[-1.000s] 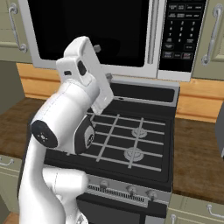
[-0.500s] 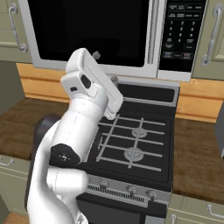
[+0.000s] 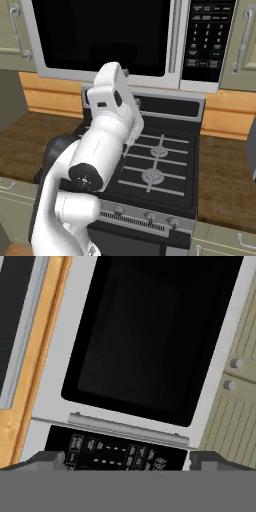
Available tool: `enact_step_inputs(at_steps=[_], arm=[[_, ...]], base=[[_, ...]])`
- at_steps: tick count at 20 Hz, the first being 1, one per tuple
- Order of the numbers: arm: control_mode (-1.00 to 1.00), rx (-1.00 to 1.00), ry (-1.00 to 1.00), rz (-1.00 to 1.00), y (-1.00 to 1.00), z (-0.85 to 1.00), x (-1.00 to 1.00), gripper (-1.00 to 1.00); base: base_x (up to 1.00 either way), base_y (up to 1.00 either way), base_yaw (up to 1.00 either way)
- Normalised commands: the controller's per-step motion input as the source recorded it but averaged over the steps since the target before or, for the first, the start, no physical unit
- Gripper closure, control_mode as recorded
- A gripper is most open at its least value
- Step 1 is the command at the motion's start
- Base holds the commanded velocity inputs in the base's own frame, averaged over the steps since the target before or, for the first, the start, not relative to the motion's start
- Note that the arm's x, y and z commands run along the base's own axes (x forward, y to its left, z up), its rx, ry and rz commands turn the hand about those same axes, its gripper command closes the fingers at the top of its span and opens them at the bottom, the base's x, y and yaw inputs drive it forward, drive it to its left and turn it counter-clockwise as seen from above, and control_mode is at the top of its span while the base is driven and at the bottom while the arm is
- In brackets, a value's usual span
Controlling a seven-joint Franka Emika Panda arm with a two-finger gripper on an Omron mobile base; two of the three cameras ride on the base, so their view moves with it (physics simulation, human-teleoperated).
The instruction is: Pick the tomato from the sink and place it in the bowl. Then pick the bowl and place it in the microwave. Then close the microwave door and press the start button.
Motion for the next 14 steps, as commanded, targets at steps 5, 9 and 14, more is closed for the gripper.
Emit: enact_step_inputs(at_steps=[5,9,14], arm=[[-1.0,0.41,0.2,0.21,0.0,-0.04,-0.23,-1.0],[-1.0,0.38,0.15,0.23,0.0,-0.22,-0.29,-1.0],[-1.0,0.26,0.15,0.15,-0.07,-0.11,0.0,-1.0]], base=[[0.0,0.0,0.0],[0.0,0.0,0.0],[0.0,0.0,0.0]])
